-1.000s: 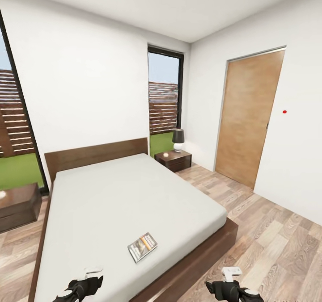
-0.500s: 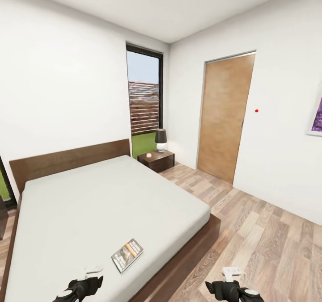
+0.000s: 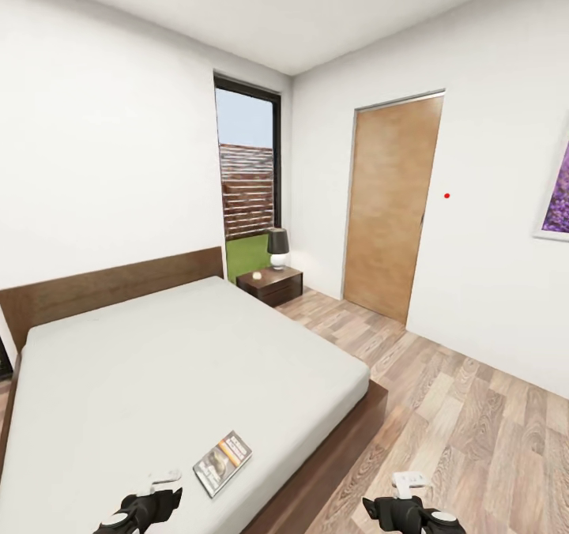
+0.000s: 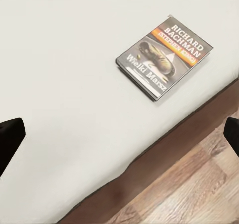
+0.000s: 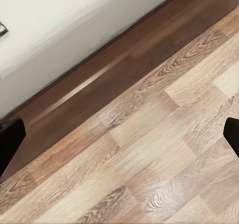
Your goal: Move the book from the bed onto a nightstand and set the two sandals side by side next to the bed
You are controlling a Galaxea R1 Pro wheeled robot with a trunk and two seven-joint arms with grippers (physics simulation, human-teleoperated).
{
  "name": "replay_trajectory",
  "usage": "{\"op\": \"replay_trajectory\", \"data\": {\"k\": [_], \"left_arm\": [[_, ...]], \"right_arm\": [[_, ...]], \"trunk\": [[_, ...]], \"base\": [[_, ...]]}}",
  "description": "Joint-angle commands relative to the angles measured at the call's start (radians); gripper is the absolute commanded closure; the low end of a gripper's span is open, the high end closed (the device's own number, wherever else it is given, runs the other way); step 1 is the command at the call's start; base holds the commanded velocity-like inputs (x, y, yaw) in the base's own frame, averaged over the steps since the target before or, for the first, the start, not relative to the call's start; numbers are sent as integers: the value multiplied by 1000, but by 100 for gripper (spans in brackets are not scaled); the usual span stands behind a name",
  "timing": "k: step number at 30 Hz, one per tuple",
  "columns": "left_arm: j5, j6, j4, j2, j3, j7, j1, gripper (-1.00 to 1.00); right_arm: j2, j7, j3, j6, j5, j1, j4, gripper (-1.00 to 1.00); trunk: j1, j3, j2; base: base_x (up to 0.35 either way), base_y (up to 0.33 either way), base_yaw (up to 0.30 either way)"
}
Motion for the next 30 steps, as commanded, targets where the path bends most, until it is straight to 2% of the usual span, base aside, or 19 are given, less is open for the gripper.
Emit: {"op": "replay_trajectory", "data": {"k": [1,16,30], "left_arm": [[10,-3,1,1,-8,-2,0,-100],[10,-3,1,1,-8,-2,0,-100],[10,-5,1,1,-8,-1,0,-100]], "right_arm": [[1,7,-8,3,7,0,-2,-100],[1,7,-9,3,7,0,-1,-100],[1,7,-8,3,7,0,-2,-100]], "trunk": [[1,0,-1],[1,0,-1],[1,0,-1]], "base": [[192,153,-19],[85,62,-143],[62,29,-38]]}}
